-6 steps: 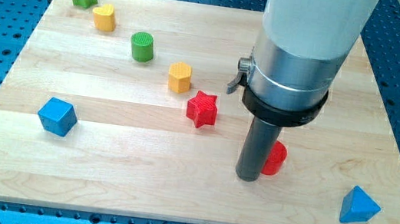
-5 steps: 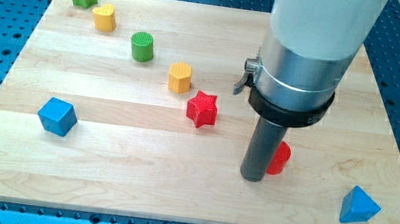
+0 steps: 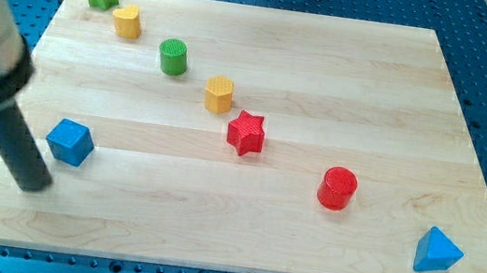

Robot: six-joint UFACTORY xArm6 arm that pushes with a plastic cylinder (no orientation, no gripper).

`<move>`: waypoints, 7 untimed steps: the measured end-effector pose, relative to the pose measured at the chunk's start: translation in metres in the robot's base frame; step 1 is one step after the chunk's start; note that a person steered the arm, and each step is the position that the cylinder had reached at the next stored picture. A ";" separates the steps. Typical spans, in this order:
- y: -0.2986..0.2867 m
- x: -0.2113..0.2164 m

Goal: Place the blue cube in between the blue triangle and the red circle

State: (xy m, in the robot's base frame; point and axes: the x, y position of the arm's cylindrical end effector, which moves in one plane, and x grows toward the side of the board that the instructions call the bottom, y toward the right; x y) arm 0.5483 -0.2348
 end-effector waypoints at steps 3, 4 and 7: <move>-0.062 -0.027; -0.042 -0.013; 0.125 -0.004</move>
State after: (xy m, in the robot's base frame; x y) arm 0.5447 -0.1102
